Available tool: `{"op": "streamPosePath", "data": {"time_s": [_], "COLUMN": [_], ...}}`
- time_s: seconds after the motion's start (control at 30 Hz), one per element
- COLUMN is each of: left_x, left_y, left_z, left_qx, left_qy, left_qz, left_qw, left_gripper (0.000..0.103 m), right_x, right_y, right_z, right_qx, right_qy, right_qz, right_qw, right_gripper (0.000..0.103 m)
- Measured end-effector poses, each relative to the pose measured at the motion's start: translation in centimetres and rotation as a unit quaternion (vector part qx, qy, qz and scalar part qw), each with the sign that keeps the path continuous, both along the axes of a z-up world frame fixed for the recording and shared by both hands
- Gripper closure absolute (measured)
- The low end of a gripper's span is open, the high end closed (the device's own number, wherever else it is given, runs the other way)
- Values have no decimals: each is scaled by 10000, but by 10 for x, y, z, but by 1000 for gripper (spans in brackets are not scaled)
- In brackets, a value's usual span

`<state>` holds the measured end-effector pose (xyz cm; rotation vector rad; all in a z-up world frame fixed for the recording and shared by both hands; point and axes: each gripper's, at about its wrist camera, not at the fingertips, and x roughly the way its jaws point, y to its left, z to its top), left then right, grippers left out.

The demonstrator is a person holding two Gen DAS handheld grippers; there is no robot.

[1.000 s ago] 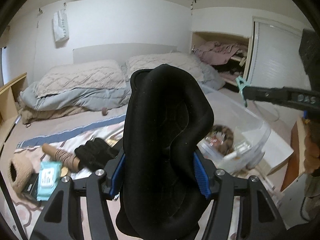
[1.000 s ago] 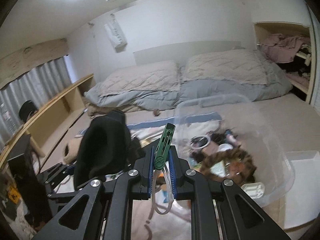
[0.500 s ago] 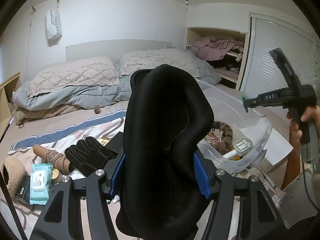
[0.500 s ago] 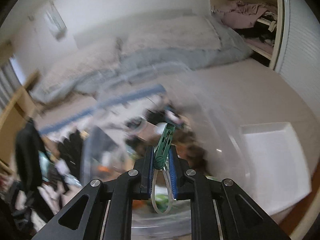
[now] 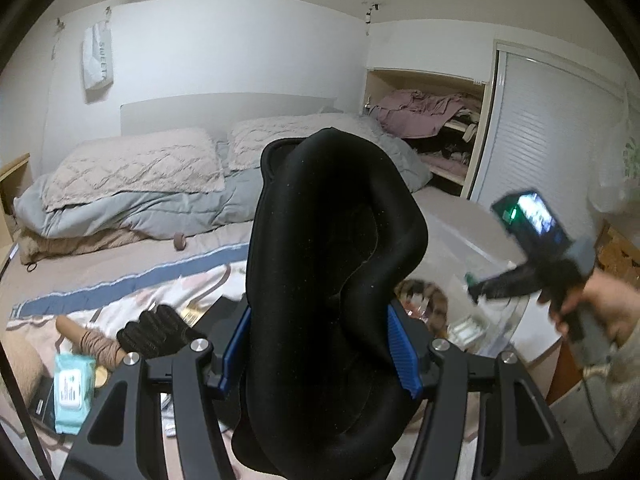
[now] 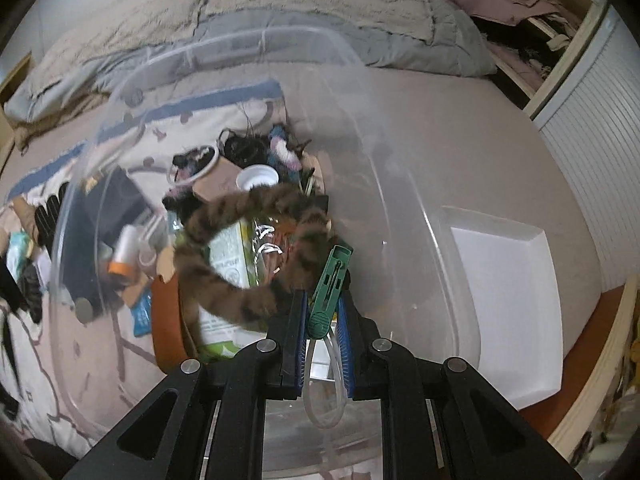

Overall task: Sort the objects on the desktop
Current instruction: 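Carry the eye mask and green-capped tube over the clear plastic bin with both tools, then open the right tool to drop the tube while the left tool lowers the eye mask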

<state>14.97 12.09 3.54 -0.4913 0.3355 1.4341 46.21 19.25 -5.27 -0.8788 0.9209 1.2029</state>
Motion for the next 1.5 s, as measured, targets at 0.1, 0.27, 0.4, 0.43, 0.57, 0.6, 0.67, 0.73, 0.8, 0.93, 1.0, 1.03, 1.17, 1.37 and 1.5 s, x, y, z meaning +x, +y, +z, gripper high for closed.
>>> {"op": "streamPosePath", "data": {"time_s": [0.1, 0.27, 0.4, 0.43, 0.57, 0.6, 0.67, 0.73, 0.8, 0.93, 1.0, 1.03, 1.17, 1.37, 1.5], "left_x": [15, 40, 52, 54, 64, 66, 71, 76, 79, 82, 83, 83, 86, 91, 88], "left_y": [12, 31, 42, 43, 53, 55, 61, 68, 78, 100, 114, 120, 144, 171, 180], "left_z": [8, 14, 14, 14, 15, 16, 19, 22, 24, 25, 21, 18, 3, -33, -55], "left_qx": [55, 77, 56, 55, 38, 33, 33, 34, 7, -171, -312, -379, -681, -1383, -1763], "left_qy": [127, 295, 315, 313, 266, 247, 213, 161, 59, -250, -456, -538, -809, -969, -835], "left_qz": [-49, -148, -172, -173, -161, -162, -166, -180, -200, -162, -107, -58, 202, 682, 959], "left_qw": [9999, 9994, 9993, 9993, 9995, 9996, 9996, 9997, 9998, 9994, 9984, 9978, 9942, 9833, 9761], "left_gripper": [42, 42, 42, 42, 42, 42, 42, 42, 42, 42, 42, 42, 42, 42, 42], "right_x": [-1, 5, 8, 8, 8, 8, 9, 9, 9, 5, 3, 2, 2, -9, -14], "right_y": [2, 4, 5, 6, 3, 1, -6, -15, -26, -39, -46, -49, -66, -77, -79], "right_z": [-5, -8, -5, -4, 3, 5, 10, 15, 20, 27, 28, 28, 25, 23, 27], "right_qx": [-169, -367, -355, -361, -266, -174, 53, 330, 627, 1042, 1236, 1314, 1678, 1931, 2007], "right_qy": [-261, -266, -105, -123, -129, -50, 129, 290, 456, 652, 508, 448, 502, 83, 146], "right_qz": [108, 251, 330, 362, 537, 553, 551, 511, 472, 470, 363, 318, 74, -44, -83], "right_qw": [9995, 9987, 9988, 9986, 9981, 9983, 9984, 9977, 9959, 9913, 9904, 9898, 9845, 9811, 9795], "right_gripper": [88, 88, 87, 87, 87, 87, 87, 87, 87, 87, 86, 86, 46, 38, 38]}}
